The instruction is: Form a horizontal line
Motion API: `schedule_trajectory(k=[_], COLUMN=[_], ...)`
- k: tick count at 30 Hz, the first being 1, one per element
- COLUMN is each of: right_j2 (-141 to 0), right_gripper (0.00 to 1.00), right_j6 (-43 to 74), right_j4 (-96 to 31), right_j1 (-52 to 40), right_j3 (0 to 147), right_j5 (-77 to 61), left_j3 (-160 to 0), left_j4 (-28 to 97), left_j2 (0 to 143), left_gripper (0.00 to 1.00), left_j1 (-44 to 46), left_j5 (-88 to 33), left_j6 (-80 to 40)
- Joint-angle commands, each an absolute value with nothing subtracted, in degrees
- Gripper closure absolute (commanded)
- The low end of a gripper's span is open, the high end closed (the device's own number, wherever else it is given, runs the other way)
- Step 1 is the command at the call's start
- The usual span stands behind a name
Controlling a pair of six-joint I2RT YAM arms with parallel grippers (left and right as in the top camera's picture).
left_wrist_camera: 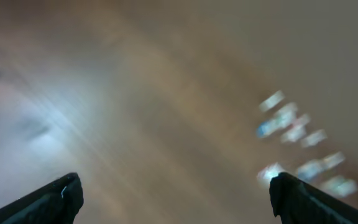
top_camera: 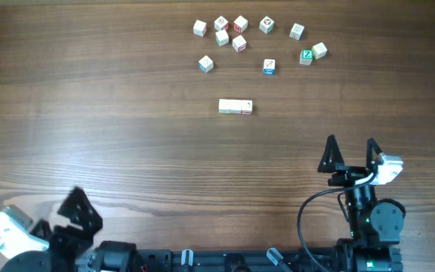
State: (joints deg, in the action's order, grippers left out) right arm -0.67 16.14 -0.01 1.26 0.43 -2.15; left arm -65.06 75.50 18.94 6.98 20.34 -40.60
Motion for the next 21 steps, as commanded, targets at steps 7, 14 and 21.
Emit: schedule_trajectory(k=[7,14,21], right_j2=[-0.21,-0.21,-0.21], right_gripper=[0.0,0.0,0.0], right_j6=[15.16,15.18,15.18], right_j4=[0.08,0.08,0.08], right_j1=[1.48,1.48,1.48], right_j3=[0.3,0.3,0.3], right_j5=[-3.09,-3.09,-3.09], left_j3=[-36.34,-14.83,-6.63], left_j4=[44.14,24.1,19.86], left_j2=[9.78,1.61,0.19], left_gripper=[0.0,0.0,0.0], left_j1=[5.34,5.32,4.89], left_j5=[15.2,16.62,21.5], left_j6=[-41.19,-40.95,-40.71])
